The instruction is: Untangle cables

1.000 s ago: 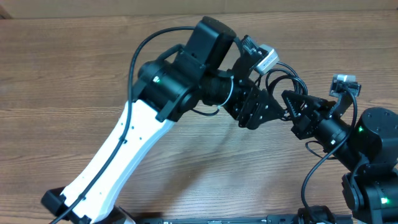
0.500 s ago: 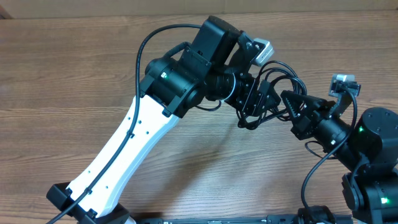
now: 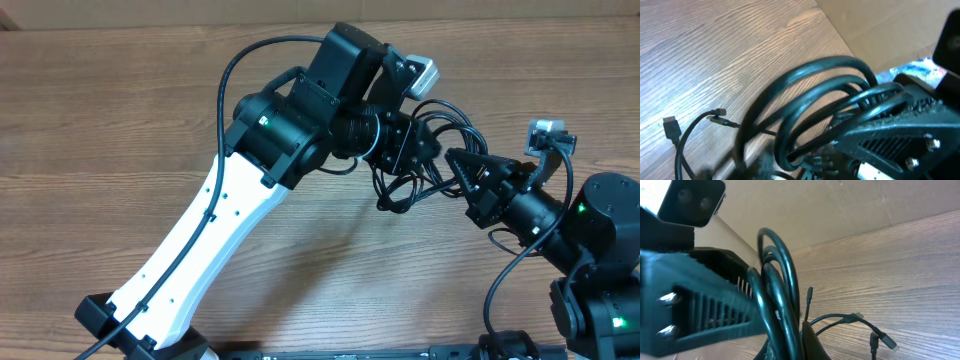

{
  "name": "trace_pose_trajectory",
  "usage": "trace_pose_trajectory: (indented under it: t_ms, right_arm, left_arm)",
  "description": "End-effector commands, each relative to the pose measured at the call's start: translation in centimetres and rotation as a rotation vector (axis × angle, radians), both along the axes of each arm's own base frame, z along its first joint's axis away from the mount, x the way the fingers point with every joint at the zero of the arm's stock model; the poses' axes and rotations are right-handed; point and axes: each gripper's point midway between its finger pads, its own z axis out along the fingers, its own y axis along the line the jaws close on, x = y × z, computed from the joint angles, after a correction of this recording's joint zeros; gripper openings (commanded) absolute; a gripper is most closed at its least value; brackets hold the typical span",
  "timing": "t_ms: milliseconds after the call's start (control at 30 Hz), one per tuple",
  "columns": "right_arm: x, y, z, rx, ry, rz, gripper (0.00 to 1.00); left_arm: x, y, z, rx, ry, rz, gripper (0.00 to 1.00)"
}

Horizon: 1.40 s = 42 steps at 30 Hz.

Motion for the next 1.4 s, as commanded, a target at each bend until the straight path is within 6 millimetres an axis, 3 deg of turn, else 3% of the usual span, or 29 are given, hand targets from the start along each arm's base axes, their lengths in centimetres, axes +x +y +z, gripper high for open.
trace_pose_trajectory:
  t_ms: [0, 133, 700, 867, 933, 1033, 1200, 1367]
  right_arm:
    - [-0.3, 0.1, 1.0, 0.007, -0.03, 0.009, 0.04]
    - [-0.4, 0.2, 1.0, 0.01, -0.03, 0.02, 0.04]
    - [0.0, -0.4, 0.7, -0.029, -0.043, -0.013, 0.04]
    - [0.0, -0.4, 0.7, -0.029, -0.043, -0.013, 0.04]
    - [0.0, -0.4, 0.7, -0.029, -0.043, -0.013, 0.04]
    - [0.0, -0.3, 0.7, -0.029, -0.043, -0.012, 0.04]
    - [0.0, -0.3, 0.8, -0.027, -0.043, -0.009, 0.04]
    - [0.0, -0.3, 0.8, -0.028, -0.043, -0.01, 0.04]
  left_arm:
    - [0.1, -0.1, 0.6, -0.011, -0.015, 0.0, 0.13]
    - [0.1, -0.1, 0.6, -0.011, -0.015, 0.0, 0.04]
    - [-2.3, -1.2, 2.0, -0.11, 0.04, -0.133, 0.04]
    - [-2.3, -1.1, 2.0, -0.106, 0.033, -0.138, 0.14]
    - [-2.3, -1.1, 1.9, -0.103, 0.026, -0.144, 0.25]
    - [-2.4, -1.0, 1.8, -0.097, 0.01, -0.157, 0.25]
    - [-2.5, -1.0, 1.7, -0.093, 0.013, -0.158, 0.18]
    - [-2.5, -1.0, 1.7, -0.092, 0.012, -0.159, 0.04]
